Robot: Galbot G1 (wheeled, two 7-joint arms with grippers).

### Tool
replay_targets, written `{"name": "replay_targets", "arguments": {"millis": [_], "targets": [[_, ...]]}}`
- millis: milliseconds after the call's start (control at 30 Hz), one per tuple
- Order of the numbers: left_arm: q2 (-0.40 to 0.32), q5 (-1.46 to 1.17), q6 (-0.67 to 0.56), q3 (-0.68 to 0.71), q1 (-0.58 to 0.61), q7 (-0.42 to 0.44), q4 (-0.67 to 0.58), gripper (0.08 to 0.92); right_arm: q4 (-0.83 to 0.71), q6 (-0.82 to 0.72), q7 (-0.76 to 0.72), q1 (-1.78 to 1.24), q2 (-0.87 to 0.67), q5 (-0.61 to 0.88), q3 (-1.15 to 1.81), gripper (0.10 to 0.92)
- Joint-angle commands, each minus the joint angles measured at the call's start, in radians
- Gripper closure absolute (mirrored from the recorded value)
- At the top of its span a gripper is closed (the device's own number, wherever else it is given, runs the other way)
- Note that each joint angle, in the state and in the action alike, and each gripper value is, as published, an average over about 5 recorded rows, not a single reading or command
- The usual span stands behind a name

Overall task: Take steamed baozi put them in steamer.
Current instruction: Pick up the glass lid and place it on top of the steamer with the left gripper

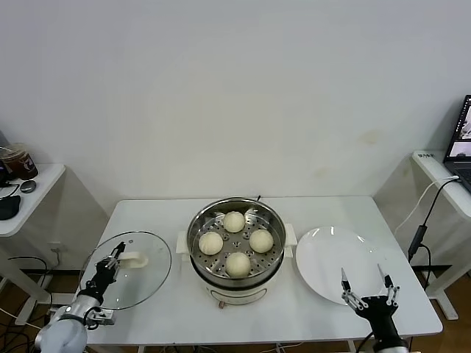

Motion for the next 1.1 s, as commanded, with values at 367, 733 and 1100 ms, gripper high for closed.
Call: {"name": "replay_targets", "arguments": {"millis": [367, 733, 1100], "targets": [[0.221, -0.462, 0.516, -0.021, 0.176, 0.276, -0.71, 0.827, -0.112, -0.007, -0.025, 0.034, -0.014, -0.018, -0.039, 0.203], [0.152, -0.349, 0.749, 0.489, -0.197, 0.346, -0.712, 0.827, -0.199, 0.028, 0.001, 0.09, 0.043, -0.174, -0.061, 0.203], [-0.124, 0.149, 0.802, 0.74, -0.359, 0.533, -0.573, 0.827, -0.253, 0.032, 0.03, 0.128, 0.064, -0.241, -0.08, 0.203]]}}
